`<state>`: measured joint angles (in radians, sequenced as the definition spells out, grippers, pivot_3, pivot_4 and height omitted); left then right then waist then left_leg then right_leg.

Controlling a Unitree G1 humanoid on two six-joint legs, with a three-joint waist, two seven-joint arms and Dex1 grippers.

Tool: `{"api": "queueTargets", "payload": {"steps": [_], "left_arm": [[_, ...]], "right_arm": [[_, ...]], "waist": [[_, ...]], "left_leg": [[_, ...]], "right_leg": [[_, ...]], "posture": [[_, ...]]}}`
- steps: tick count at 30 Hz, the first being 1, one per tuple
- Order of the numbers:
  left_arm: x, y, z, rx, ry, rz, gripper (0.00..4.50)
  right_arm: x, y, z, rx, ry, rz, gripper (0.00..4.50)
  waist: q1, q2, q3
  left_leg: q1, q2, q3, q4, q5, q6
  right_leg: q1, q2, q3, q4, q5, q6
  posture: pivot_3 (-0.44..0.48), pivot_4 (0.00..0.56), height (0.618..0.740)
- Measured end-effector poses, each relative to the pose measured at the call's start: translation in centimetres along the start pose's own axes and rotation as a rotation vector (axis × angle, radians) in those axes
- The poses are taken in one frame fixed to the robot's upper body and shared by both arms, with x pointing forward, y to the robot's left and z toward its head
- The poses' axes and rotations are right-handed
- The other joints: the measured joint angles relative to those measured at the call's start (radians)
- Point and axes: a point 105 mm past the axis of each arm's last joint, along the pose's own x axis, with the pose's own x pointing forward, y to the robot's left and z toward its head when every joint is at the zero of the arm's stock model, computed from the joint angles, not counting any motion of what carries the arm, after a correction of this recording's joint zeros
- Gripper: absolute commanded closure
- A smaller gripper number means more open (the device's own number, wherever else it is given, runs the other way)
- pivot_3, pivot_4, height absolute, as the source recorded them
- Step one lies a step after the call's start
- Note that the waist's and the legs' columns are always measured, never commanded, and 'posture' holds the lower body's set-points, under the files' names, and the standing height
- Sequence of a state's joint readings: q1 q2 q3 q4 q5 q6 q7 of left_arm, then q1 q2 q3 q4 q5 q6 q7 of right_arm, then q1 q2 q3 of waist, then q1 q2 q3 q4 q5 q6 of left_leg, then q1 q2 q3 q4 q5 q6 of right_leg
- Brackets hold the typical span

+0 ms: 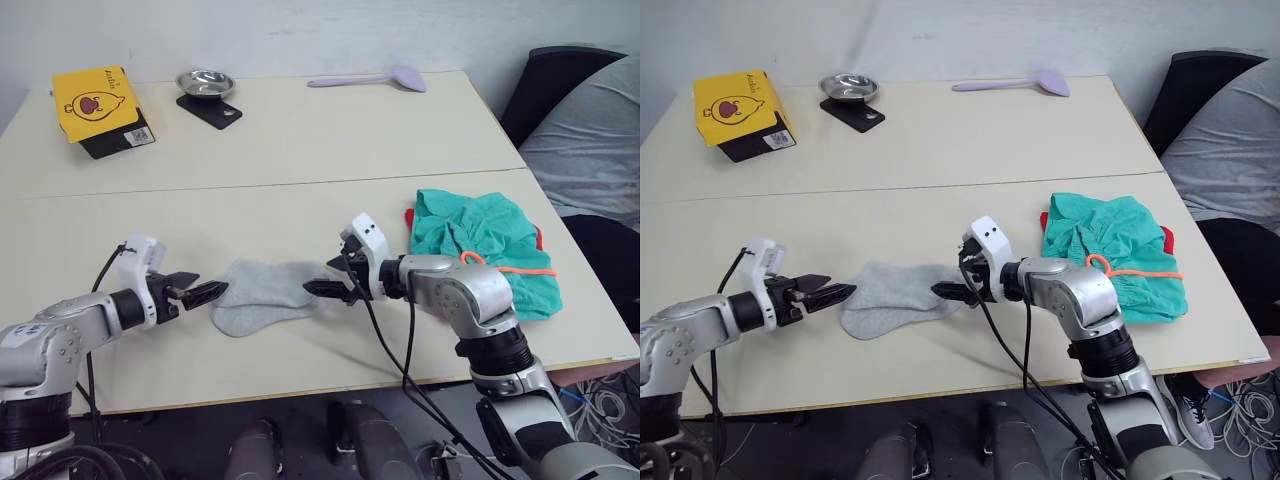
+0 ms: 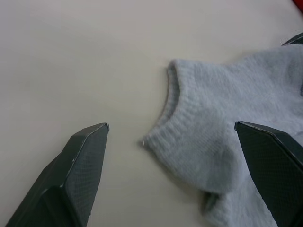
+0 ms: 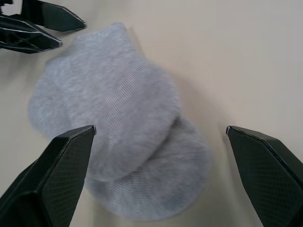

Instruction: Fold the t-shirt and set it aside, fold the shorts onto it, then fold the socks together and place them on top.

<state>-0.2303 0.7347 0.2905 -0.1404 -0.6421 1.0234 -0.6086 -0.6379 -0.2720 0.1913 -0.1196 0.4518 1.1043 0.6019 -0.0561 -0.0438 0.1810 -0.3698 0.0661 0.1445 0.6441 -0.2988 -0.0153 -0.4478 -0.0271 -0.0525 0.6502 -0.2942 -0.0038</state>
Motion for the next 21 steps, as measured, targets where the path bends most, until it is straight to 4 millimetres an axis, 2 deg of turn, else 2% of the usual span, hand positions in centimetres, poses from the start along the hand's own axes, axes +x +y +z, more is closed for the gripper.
{"api": "queueTargets", "payload": {"steps": [2, 5, 7, 13, 16, 19, 21], "left_arm": [[0.3, 0.1, -0.1, 0.004, 0.006, -0.006, 0.86], [0.6, 0.1, -0.1, 0.017, 0.018, -0.019, 1.81], [0.7, 0.1, -0.3, 0.034, 0.03, -0.021, 2.41], [1.2, 0.3, -0.5, 0.051, 0.014, -0.024, 4.47], [1.3, -0.1, -0.6, 0.048, 0.001, -0.054, 4.5], [0.8, -1.0, -0.8, 0.024, -0.016, -0.114, 4.5], [-0.1, -1.4, 0.1, 0.016, -0.083, -0.134, 4.5]], "right_arm": [[0.2, 0.2, 0.1, 0.004, -0.007, 0.004, 0.0], [0.3, 0.3, 0.2, 0.004, -0.011, 0.005, 0.59], [0.3, 0.3, 0.2, 0.0, -0.016, 0.003, 1.18], [0.3, 0.0, 0.4, -0.029, -0.022, -0.011, 3.38], [0.3, 0.1, 0.3, -0.046, -0.018, 0.001, 4.38], [0.1, 0.0, 0.4, -0.052, -0.016, 0.013, 4.46], [-0.2, 0.1, 1.6, -0.044, -0.046, 0.042, 4.46]], "waist": [[0.0, 0.0, 0.0], [0.001, 0.0, 0.0], [0.001, 0.0, 0.0], [0.0, 0.0, 0.0], [0.0, 0.0, 0.0], [-0.001, 0.0, 0.0], [-0.003, 0.0, 0.0]], "left_leg": [[0.0, 0.0, 0.0, 0.0, 0.0, 0.001], [0.0, 0.0, 0.0, 0.0, 0.0, 0.001], [0.0, 0.0, 0.0, 0.0, 0.0, 0.001], [0.0, 0.0, 0.0, 0.0, 0.0, 0.0], [0.0, 0.0, 0.0, 0.0, 0.0, 0.0], [-0.001, 0.0, 0.0, 0.0, 0.0, 0.0], [-0.001, 0.0, 0.0, 0.0, 0.0, 0.001]], "right_leg": [[0.0, 0.0, 0.0, 0.001, 0.0, 0.0], [0.0, 0.0, 0.0, 0.001, 0.0, 0.0], [0.0, -0.001, 0.0, 0.001, 0.0, 0.0], [0.0, 0.0, 0.0, 0.001, 0.0, 0.0], [0.0, 0.0, 0.0, 0.001, 0.0, 0.0], [-0.001, 0.0, 0.0, 0.001, 0.0, 0.0], [-0.001, 0.0, 0.0, 0.002, 0.0, 0.0]], "posture": [[0.0, 0.15, 0.74], [0.0, 0.15, 0.74], [0.0, 0.15, 0.74], [0.0, 0.15, 0.74], [0.0, 0.15, 0.74], [0.0, 0.15, 0.74], [0.0, 0.15, 0.74]]}}
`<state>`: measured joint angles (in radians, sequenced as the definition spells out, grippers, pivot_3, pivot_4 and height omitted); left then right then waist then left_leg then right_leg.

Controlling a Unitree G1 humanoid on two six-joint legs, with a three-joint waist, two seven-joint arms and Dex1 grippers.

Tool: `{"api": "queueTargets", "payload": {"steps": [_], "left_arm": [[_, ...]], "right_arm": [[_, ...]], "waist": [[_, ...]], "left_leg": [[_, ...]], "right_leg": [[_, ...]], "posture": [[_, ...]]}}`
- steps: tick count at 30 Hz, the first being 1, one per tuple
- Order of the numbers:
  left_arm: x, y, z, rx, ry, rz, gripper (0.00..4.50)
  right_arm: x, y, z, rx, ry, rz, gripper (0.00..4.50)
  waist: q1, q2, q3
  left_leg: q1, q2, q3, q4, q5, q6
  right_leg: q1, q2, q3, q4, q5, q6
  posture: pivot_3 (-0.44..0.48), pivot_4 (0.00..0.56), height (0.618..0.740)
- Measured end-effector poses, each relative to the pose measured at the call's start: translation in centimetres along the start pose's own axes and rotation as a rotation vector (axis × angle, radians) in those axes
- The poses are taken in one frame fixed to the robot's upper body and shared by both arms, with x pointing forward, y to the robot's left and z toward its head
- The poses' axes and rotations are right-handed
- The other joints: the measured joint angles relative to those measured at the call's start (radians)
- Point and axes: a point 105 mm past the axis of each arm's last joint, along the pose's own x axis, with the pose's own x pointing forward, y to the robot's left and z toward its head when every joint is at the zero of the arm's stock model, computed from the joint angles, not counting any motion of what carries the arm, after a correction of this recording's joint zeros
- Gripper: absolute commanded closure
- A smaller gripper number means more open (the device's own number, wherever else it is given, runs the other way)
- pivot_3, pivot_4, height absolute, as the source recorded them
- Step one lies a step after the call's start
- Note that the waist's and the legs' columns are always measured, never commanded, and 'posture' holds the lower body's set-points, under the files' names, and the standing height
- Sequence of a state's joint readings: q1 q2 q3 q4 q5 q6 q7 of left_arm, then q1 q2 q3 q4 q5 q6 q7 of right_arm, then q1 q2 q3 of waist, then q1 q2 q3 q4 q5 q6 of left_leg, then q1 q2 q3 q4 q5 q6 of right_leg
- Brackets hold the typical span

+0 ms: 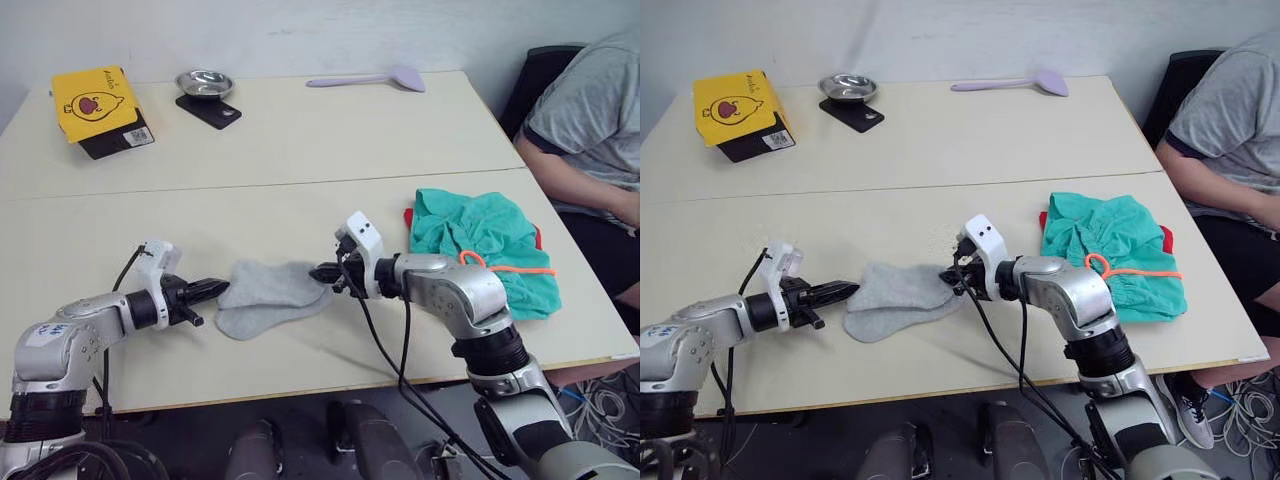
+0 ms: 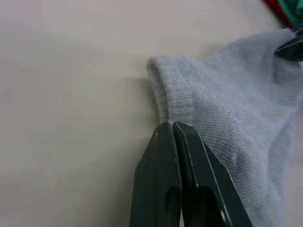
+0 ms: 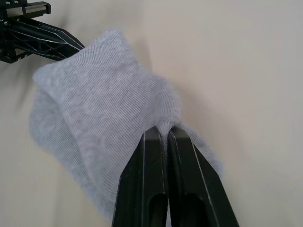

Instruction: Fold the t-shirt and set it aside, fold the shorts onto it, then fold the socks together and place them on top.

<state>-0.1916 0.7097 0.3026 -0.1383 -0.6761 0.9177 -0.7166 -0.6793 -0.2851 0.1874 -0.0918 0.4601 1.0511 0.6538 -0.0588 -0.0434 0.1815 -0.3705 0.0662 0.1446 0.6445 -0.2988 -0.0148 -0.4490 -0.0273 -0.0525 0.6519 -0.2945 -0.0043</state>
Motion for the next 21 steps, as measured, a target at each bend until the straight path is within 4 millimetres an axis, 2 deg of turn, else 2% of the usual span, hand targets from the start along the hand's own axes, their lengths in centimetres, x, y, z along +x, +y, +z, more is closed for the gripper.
{"api": "queueTargets", "payload": {"steps": [4, 10, 15, 21], "left_arm": [[-1.4, -1.1, 1.0, 0.011, -0.055, -0.009, 4.5], [-2.2, -3.4, -0.4, -0.025, -0.008, -0.037, 4.5], [-2.1, -5.0, -1.5, -0.065, -0.017, -0.031, 4.5], [-2.4, -5.4, -3.6, -0.123, 0.014, 0.014, 4.5]], "right_arm": [[-0.9, 0.1, 2.2, -0.019, -0.042, 0.035, 4.46], [-1.7, -1.2, 1.5, 0.004, 0.021, 0.027, 4.46], [-1.8, -1.4, 1.2, 0.007, 0.069, 0.053, 4.46], [-1.5, -1.4, 0.6, 0.032, 0.11, 0.071, 4.46]], "waist": [[0.001, 0.0, 0.0], [0.002, 0.0, 0.0], [0.0, 0.001, 0.0], [0.001, 0.001, 0.0]], "left_leg": [[0.001, 0.0, 0.0, 0.0, 0.0, 0.0], [0.0, 0.0, 0.0, 0.0, 0.0, 0.001], [0.001, 0.0, 0.0, 0.0, 0.0, 0.001], [0.001, 0.0, -0.001, 0.0, 0.0, 0.001]], "right_leg": [[0.0, 0.0, 0.0, 0.0, 0.0, 0.0], [0.0, 0.0, 0.0, 0.0, 0.0, 0.0], [0.001, 0.0, 0.0, 0.0, 0.0, 0.0], [0.0, 0.001, 0.0, 0.0, 0.0, 0.0]], "posture": [[0.0, 0.15, 0.74], [0.0, 0.15, 0.74], [0.0, 0.15, 0.74], [0.0, 0.15, 0.74]]}}
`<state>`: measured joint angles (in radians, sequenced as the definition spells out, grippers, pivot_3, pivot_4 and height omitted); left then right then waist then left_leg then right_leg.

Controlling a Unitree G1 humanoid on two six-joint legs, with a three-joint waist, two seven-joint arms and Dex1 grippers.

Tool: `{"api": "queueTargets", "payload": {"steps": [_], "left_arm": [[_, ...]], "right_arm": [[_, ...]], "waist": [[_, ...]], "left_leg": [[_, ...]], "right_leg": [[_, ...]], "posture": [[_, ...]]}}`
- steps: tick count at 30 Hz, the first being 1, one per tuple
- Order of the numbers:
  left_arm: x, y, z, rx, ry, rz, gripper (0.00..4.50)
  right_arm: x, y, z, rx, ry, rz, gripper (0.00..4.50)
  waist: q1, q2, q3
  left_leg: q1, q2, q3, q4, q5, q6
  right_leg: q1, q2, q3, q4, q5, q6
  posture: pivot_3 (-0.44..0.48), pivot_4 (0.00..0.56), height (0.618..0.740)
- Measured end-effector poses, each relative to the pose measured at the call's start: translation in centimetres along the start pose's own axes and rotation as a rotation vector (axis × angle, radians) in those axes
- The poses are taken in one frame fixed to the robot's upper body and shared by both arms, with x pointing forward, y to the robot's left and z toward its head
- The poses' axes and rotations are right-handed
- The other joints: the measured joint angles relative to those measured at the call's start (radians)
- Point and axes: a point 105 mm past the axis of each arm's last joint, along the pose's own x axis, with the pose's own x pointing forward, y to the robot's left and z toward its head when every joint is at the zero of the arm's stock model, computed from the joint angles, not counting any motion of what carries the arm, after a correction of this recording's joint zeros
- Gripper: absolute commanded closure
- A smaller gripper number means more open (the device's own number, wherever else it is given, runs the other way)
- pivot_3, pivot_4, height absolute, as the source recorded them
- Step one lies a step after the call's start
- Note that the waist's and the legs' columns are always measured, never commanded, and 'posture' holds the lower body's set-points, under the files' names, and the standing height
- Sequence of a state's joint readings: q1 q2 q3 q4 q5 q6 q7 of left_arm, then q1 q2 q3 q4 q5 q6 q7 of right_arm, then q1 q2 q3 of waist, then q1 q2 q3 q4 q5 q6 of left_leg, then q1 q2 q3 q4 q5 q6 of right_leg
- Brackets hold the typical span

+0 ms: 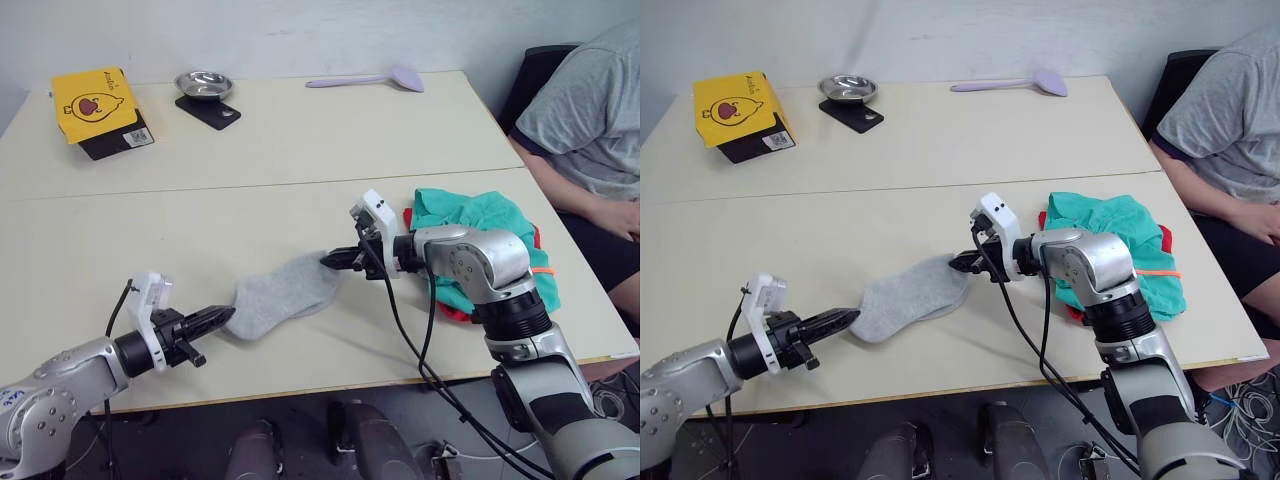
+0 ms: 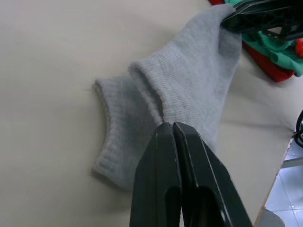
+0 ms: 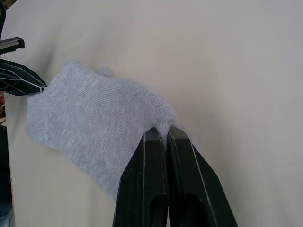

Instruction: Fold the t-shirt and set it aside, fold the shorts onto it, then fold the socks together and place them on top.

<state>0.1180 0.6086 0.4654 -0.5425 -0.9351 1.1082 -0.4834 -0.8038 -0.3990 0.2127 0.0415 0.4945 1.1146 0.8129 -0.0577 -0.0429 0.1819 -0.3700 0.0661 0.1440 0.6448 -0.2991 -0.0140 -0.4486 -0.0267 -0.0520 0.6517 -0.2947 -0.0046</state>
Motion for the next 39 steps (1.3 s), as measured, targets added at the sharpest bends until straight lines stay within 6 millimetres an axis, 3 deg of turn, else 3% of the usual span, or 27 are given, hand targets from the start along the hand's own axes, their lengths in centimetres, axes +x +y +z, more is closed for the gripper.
{"api": "queueTargets", "payload": {"steps": [24, 25, 28, 32, 35, 36, 39], "left_arm": [[-0.3, 2.2, 0.6, 0.017, -0.011, 0.059, 4.5], [-0.2, 2.3, 0.7, 0.015, -0.015, 0.062, 4.29], [0.1, 2.3, 0.5, 0.024, -0.027, 0.053, 3.5], [-0.1, 2.9, 0.8, 0.088, -0.057, 0.102, 2.22], [-0.3, 3.2, 1.4, 0.14, -0.107, 0.128, 2.22], [-0.4, 3.1, 1.8, 0.161, -0.133, 0.129, 2.2], [-0.6, 1.7, 3.8, 0.27, -0.21, 0.066, 2.84]], "right_arm": [[0.6, 0.3, -2.1, 0.032, 0.035, -0.006, 4.46], [0.8, 0.4, -2.2, 0.034, 0.03, -0.006, 4.49], [0.9, 0.3, -2.0, 0.025, 0.005, -0.006, 3.78], [0.3, 0.5, -1.5, -0.026, -0.062, 0.006, 2.41], [-0.7, 0.3, -0.6, -0.132, -0.161, 0.008, 2.41], [-1.0, 0.4, -0.2, -0.168, -0.198, 0.019, 2.58], [-2.8, 2.2, 1.8, -0.297, -0.375, 0.106, 3.36]], "waist": [[0.001, 0.001, 0.0], [0.001, 0.001, 0.0], [0.001, 0.001, 0.001], [0.003, 0.001, 0.001], [0.002, 0.001, 0.001], [0.003, 0.001, 0.001], [0.005, 0.001, 0.001]], "left_leg": [[-0.001, 0.0, 0.0, -0.003, -0.001, 0.001], [-0.001, 0.0, 0.0, -0.003, -0.001, 0.001], [-0.001, 0.0, 0.0, -0.004, -0.001, 0.001], [-0.001, 0.0, 0.0, -0.008, -0.001, 0.001], [-0.001, 0.0, 0.001, -0.01, -0.001, 0.001], [-0.001, 0.0, 0.001, -0.01, -0.001, 0.001], [0.0, 0.0, 0.001, -0.012, -0.001, 0.0]], "right_leg": [[0.0, 0.0, 0.0, -0.004, 0.0, 0.0], [0.0, 0.0, 0.0, -0.004, 0.0, 0.0], [0.0, 0.0, 0.0, -0.006, 0.0, 0.0], [0.0, 0.0, 0.0, -0.008, 0.0, 0.0], [0.0, 0.0, 0.0, -0.01, 0.0, 0.0], [0.0, 0.001, -0.001, -0.01, 0.0, 0.0], [0.0, 0.001, -0.001, -0.011, 0.0, 0.0]], "posture": [[0.0, 0.15, 0.74], [0.0, 0.15, 0.74], [0.0, 0.15, 0.74], [0.0, 0.15, 0.74], [0.0, 0.15, 0.74], [0.0, 0.15, 0.74], [0.0, 0.15, 0.74]]}}
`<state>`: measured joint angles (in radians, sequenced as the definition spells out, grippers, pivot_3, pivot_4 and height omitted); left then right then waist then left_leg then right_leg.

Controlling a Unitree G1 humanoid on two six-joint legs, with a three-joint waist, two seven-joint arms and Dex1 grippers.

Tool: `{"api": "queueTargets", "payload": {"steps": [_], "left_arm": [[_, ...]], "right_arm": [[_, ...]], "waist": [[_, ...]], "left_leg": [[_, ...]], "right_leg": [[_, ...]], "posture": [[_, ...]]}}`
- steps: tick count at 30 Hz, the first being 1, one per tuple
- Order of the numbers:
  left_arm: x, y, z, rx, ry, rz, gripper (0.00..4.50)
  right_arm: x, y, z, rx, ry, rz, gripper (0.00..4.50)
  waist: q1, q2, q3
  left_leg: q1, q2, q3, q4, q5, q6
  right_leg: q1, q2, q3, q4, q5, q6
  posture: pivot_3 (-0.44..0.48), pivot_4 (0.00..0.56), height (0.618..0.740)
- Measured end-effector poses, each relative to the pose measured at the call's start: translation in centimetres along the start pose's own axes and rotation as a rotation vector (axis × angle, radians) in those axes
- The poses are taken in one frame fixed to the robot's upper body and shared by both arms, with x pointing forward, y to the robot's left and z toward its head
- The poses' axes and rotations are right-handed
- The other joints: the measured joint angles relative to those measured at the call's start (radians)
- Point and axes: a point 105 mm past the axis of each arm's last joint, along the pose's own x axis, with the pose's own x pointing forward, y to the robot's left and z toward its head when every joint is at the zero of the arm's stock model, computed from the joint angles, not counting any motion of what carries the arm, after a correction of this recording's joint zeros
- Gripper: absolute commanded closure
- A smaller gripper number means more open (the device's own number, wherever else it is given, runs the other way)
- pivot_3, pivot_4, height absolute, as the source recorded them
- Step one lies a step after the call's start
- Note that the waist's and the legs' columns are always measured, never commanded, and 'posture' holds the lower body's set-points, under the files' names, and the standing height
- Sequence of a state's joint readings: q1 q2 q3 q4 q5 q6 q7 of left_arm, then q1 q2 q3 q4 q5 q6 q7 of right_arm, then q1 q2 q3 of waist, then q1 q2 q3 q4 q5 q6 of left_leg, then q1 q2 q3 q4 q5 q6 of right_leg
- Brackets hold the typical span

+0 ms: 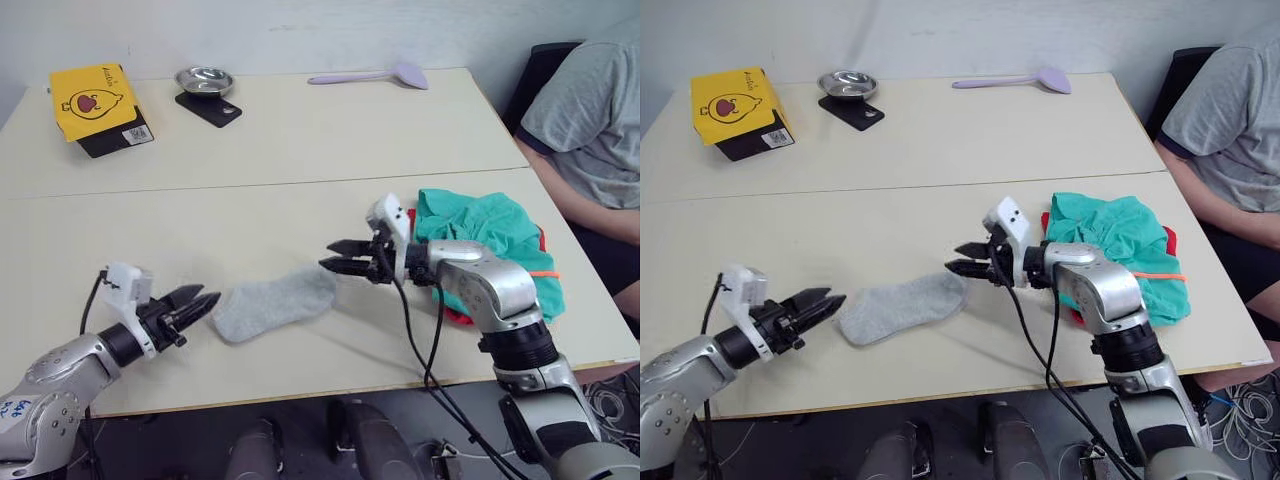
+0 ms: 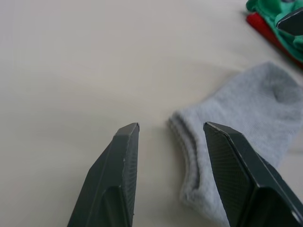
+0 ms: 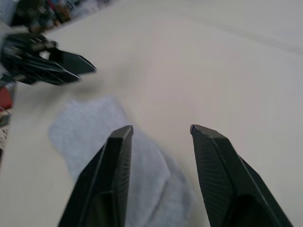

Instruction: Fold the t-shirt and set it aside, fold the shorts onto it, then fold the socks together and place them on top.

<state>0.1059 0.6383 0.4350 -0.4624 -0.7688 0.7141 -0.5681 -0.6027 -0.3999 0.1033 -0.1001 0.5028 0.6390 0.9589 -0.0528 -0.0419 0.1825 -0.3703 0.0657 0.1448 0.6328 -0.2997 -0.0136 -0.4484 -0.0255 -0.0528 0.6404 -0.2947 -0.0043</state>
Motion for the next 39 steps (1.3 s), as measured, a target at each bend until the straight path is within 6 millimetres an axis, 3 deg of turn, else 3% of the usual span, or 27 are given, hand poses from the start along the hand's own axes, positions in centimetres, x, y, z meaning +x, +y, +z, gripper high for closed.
{"api": "queueTargets", "payload": {"steps": [3, 5, 10, 13, 15, 19, 24, 27, 30, 32, 35, 39], "left_arm": [[1.4, -2.2, 1.8, 0.09, -0.047, -0.117, 3.83], [2.8, -3.2, 1.1, 0.125, -0.018, -0.167, 4.48], [5.1, -4.0, -1.7, 0.121, 0.039, -0.175, 4.48], [5.5, -2.9, -4.2, 0.139, 0.112, -0.111, 4.48], [5.4, -2.5, -5.1, 0.136, 0.118, -0.078, 4.48], [5.0, -2.1, -5.4, 0.17, 0.104, -0.046, 4.48], [4.6, -1.8, -5.3, 0.174, 0.087, -0.032, 4.48], [4.2, -2.1, -4.8, 0.157, 0.059, -0.086, 4.48], [4.6, -2.5, -3.1, 0.209, 0.035, -0.165, 4.5], [5.0, -2.8, -1.3, 0.282, 0.006, -0.226, 4.5], [5.6, -3.0, -0.2, 0.348, 0.002, -0.299, 4.5], [6.4, -2.5, -2.4, 0.415, 0.11, -0.367, 4.5]], "right_arm": [[0.9, 1.5, 1.0, -0.1, -0.073, 0.066, 4.45], [2.1, 2.2, -0.4, -0.156, -0.052, 0.085, 4.5], [4.4, 2.9, -4.6, -0.236, 0.021, 0.077, 4.5], [4.6, 2.8, -8.1, -0.265, 0.097, 0.042, 4.5], [4.3, 2.3, -9.3, -0.284, 0.126, 0.016, 4.5], [3.9, 1.4, -9.2, -0.321, 0.134, -0.032, 4.5], [1.5, -0.3, -8.7, -0.246, 0.131, -0.099, 4.5], [-0.1, 0.5, -7.3, -0.14, 0.082, -0.052, 4.5], [-0.7, 1.2, -4.8, 0.028, -0.007, -0.029, 3.9], [-1.3, 1.0, -3.9, 0.177, -0.019, -0.052, 3.15], [-2.1, 1.1, -5.1, 0.36, 0.09, -0.087, 2.07], [-1.5, 0.6, -7.0, 0.497, 0.168, -0.21, 0.62]], "waist": [[-0.002, 0.0, 0.0], [-0.004, 0.0, 0.0], [-0.002, 0.0, 0.0], [-0.005, 0.0, 0.0], [-0.003, 0.0, 0.0], [-0.002, -0.001, -0.001], [0.001, -0.001, -0.001], [0.001, 0.0, 0.0], [0.001, 0.0, 0.0], [0.003, 0.0, 0.0], [0.002, 0.0, 0.0], [-0.005, 0.0, 0.0]], "left_leg": [[0.002, 0.0, 0.0, 0.0, 0.001, -0.001], [0.003, 0.0, 0.0, 0.0, 0.002, -0.002], [0.002, 0.0, 0.0, 0.0, 0.006, -0.008], [0.003, 0.0, 0.001, 0.0, 0.006, -0.007], [0.002, 0.0, 0.001, 0.0, 0.006, -0.007], [0.005, 0.0, 0.0, 0.0, 0.005, -0.004], [0.005, 0.0, 0.0, 0.0, 0.009, -0.002], [0.005, 0.0, -0.001, 0.0, 0.009, -0.002], [0.004, 0.0, -0.002, 0.0, 0.01, -0.003], [0.004, 0.0, -0.003, 0.0, 0.01, -0.003], [0.004, -0.001, -0.002, -0.001, 0.01, -0.003], [0.003, 0.0, -0.001, -0.003, 0.009, -0.004]], "right_leg": [[0.001, 0.0, 0.0, 0.001, 0.0, 0.001], [0.002, 0.0, 0.0, 0.001, 0.001, 0.001], [0.001, 0.0, 0.001, 0.002, 0.001, 0.001], [0.001, 0.0, 0.001, 0.002, 0.001, 0.001], [0.001, 0.0, 0.001, 0.002, 0.001, 0.001], [0.002, 0.0, 0.001, 0.004, 0.001, 0.001], [0.003, 0.0, 0.001, 0.004, 0.002, 0.0], [0.002, 0.0, 0.001, 0.005, 0.002, 0.0], [0.002, 0.0, 0.0, 0.006, 0.002, 0.0], [0.002, 0.0, 0.0, 0.005, 0.002, 0.0], [0.002, -0.001, 0.0, 0.005, 0.002, 0.0], [0.0, 0.0, 0.0, 0.005, 0.002, 0.0]], "posture": [[0.0, 0.15, 0.74], [0.0, 0.15, 0.74], [0.0, 0.15, 0.74], [0.0, 0.15, 0.74], [0.0, 0.15, 0.74], [0.0, 0.15, 0.74], [0.0, 0.15, 0.74], [0.0, 0.15, 0.74], [0.0, 0.15, 0.74], [0.0, 0.15, 0.74], [0.0, 0.15, 0.74], [0.0, 0.15, 0.74]]}}
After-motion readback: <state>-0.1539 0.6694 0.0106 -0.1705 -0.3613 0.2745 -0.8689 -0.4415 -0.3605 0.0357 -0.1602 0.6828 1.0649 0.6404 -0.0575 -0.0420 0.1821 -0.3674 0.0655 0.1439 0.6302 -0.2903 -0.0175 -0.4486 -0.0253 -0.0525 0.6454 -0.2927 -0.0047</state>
